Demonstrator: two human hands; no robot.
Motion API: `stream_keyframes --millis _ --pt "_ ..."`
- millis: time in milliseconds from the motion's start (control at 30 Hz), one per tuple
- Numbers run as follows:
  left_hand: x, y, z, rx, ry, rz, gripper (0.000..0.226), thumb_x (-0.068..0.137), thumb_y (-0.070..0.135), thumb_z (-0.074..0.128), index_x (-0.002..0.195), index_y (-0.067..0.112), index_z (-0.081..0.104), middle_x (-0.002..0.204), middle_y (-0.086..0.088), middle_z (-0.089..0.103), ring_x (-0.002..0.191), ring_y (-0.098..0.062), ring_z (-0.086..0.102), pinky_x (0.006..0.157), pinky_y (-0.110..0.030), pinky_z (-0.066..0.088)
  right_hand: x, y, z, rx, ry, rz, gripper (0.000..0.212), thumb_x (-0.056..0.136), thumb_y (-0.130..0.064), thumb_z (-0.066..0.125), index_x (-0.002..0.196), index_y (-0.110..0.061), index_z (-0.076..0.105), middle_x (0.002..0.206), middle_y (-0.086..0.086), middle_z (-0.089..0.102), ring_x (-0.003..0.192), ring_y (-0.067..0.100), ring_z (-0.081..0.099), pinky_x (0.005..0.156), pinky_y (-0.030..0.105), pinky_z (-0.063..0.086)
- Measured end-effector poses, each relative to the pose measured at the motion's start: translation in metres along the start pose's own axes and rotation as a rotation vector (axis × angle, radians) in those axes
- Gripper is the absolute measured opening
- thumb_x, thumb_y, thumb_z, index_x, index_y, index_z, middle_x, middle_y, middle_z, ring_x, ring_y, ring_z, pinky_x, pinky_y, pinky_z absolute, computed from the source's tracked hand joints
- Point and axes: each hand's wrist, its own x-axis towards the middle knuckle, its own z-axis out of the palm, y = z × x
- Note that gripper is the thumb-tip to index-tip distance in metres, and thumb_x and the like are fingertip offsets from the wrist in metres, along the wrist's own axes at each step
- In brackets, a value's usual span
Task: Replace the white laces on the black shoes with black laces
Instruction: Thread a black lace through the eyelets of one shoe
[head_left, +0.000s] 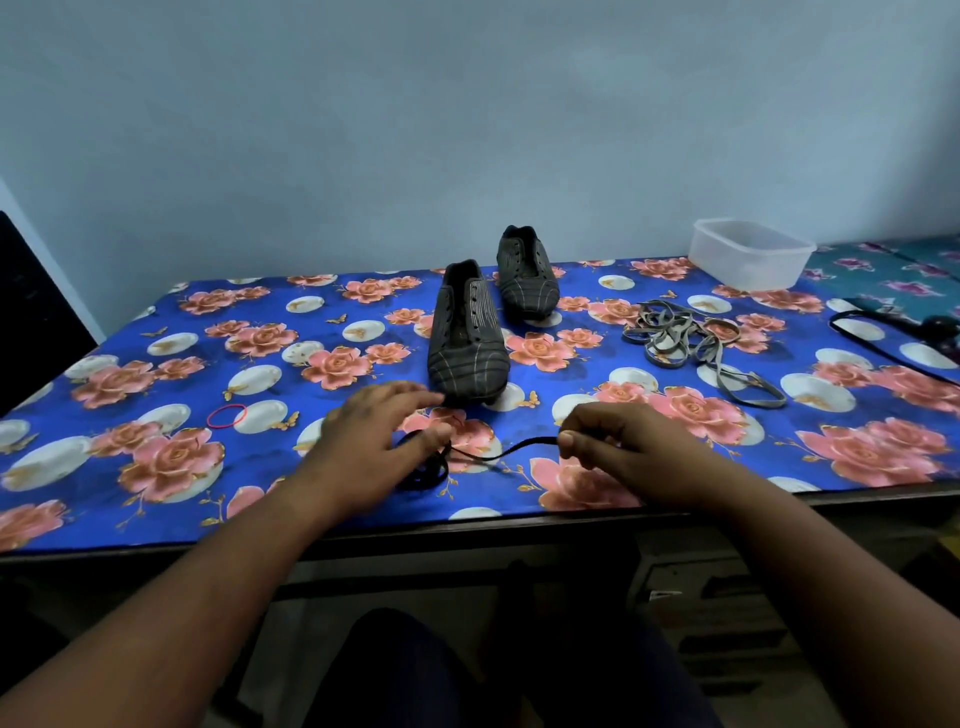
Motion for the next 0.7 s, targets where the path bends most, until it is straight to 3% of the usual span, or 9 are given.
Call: stream_keyframes --millis 33,100,200,300,400,500,600,700 --pt "0.001 0.012 0.003 0.004 -0.024 0.045 0.074 0.079 0.085 0.030 0.136 0.046 0.056 0.142 0.019 0.051 0.137 -0.007 0.039 0.114 -0.046 0.033 0.003 -0.006 0.004 0.007 -0.007 -0.025 0.018 0.101 -0.032 0.059 0.089 -0.023 0.069 0.078 -0.012 0.067 0.072 0.006 0.061 0.065 0.015 0.044" --pt "0.005 0.033 0.011 -0.060 -0.093 0.139 0.065 0.085 0.080 0.031 0.134 0.046 0.058 0.143 0.020 0.049 0.137 -0.004 0.039 0.114 -0.043 0.033 0.008 -0.018 0.011 0.018 -0.010 -0.080 0.018 0.101 -0.031 0.059 0.090 -0.021 0.069 0.078 -0.007 0.067 0.072 0.008 0.061 0.066 0.018 0.045" --pt "0.011 0.046 0.019 -0.167 -0.150 0.230 0.040 0.091 0.066 0.045 0.096 0.038 0.072 0.117 0.020 0.060 0.112 -0.001 0.054 0.094 -0.038 0.045 0.012 -0.026 0.014 0.002 -0.007 -0.128 0.017 0.100 -0.033 0.060 0.092 -0.022 0.070 0.080 -0.001 0.068 0.073 0.013 0.061 0.068 0.028 0.047" --pt "0.012 0.041 0.014 -0.257 -0.135 0.199 0.028 0.089 0.062 0.051 0.077 0.041 0.064 0.100 0.017 0.060 0.087 -0.003 0.058 0.077 -0.036 0.047 0.009 -0.022 0.009 -0.005 -0.012 -0.121 0.017 0.101 -0.033 0.059 0.091 -0.023 0.069 0.080 -0.004 0.067 0.074 0.010 0.060 0.069 0.026 0.045" --pt "0.009 0.017 0.004 -0.168 -0.077 0.176 0.026 0.089 0.061 0.050 0.078 0.042 0.063 0.098 0.020 0.059 0.097 -0.011 0.059 0.087 -0.046 0.049 0.000 -0.009 0.000 -0.009 -0.016 -0.072 0.017 0.101 -0.033 0.058 0.087 -0.028 0.067 0.079 -0.010 0.066 0.075 0.007 0.060 0.070 0.023 0.045" --pt "0.002 -0.007 -0.008 -0.187 -0.045 0.066 0.037 0.089 0.064 0.053 0.084 0.030 0.067 0.098 0.019 0.062 0.099 -0.005 0.059 0.091 -0.038 0.047 -0.008 0.009 -0.012 -0.072 -0.011 -0.027 0.016 0.100 -0.035 0.058 0.087 -0.033 0.067 0.080 -0.019 0.066 0.076 0.004 0.061 0.067 0.017 0.044" --pt "-0.003 -0.016 -0.015 -0.296 -0.045 -0.098 0.022 0.095 0.050 0.061 0.087 0.032 0.069 0.096 0.015 0.069 0.089 -0.002 0.064 0.081 -0.031 0.047 -0.009 0.016 -0.017 -0.039 0.024 0.006 0.020 0.095 -0.045 0.056 0.089 -0.030 0.068 0.082 -0.020 0.067 0.075 0.003 0.061 0.067 0.016 0.044" --pt "-0.004 0.002 -0.013 -0.332 -0.104 -0.127 0.017 0.097 0.042 0.062 0.088 0.030 0.070 0.083 0.011 0.073 0.069 -0.006 0.065 0.065 -0.028 0.051 -0.002 0.007 -0.006 -0.051 0.079 -0.056 0.019 0.097 -0.041 0.058 0.095 -0.027 0.069 0.085 -0.015 0.067 0.083 0.004 0.061 0.071 0.016 0.043"
